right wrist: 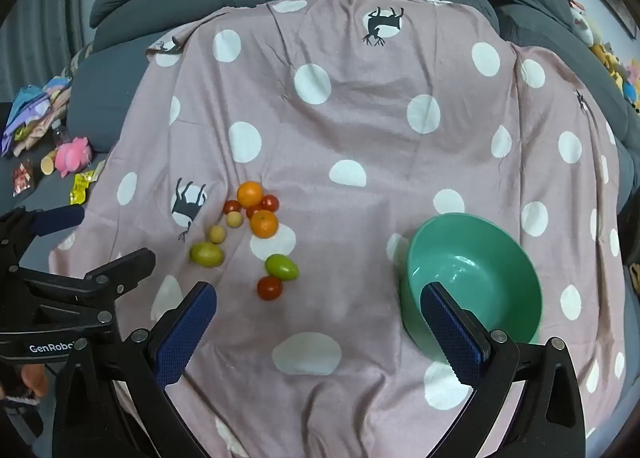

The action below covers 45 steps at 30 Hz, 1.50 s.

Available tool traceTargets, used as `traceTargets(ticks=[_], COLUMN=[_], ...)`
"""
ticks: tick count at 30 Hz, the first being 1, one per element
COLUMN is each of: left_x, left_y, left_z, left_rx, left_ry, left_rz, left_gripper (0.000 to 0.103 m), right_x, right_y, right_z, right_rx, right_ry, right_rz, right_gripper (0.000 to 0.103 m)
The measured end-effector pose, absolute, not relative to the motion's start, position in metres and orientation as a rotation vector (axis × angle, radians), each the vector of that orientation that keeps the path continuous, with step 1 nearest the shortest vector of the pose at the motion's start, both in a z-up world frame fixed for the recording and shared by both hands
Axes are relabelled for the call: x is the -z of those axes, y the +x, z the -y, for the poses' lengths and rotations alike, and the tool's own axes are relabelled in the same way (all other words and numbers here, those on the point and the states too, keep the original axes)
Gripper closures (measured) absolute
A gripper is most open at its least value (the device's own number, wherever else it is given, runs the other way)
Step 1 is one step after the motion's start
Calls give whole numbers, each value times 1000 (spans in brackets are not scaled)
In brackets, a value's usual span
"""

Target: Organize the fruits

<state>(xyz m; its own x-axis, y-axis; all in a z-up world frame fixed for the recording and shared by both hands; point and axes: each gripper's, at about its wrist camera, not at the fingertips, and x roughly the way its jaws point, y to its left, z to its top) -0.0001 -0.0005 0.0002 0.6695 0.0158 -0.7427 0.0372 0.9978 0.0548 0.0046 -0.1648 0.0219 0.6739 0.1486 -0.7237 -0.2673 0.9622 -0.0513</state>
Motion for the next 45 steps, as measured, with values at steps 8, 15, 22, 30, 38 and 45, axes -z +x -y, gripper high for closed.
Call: traceTargets(ticks=[8, 15, 22, 30, 38, 45], left_x=[0, -1, 0, 0, 1, 2], left_y=[2, -2, -2, -3, -3, -2], left_z=[-14, -8, -8, -9, -10, -12], left_rx=[19, 23, 41, 37, 36, 33], left_ry=[34, 27, 12, 15, 13, 13], left_rz=[-842, -831, -834, -830, -833, -834], left_gripper=[1, 1, 1, 1, 1, 1], right_x=[-20, -21, -22, -22, -23, -23], right_y=[4, 3, 3, 3, 3, 2], right_z=[165, 165, 165, 164, 164, 163], right_rx=[-241, -240, -239, -239, -238, -238], right_ry=[-151, -151, -151, -152, -154, -155], right_rz=[-807, -804, -802, -801, -800, -799], right_gripper=[0, 0, 0, 0, 0, 0])
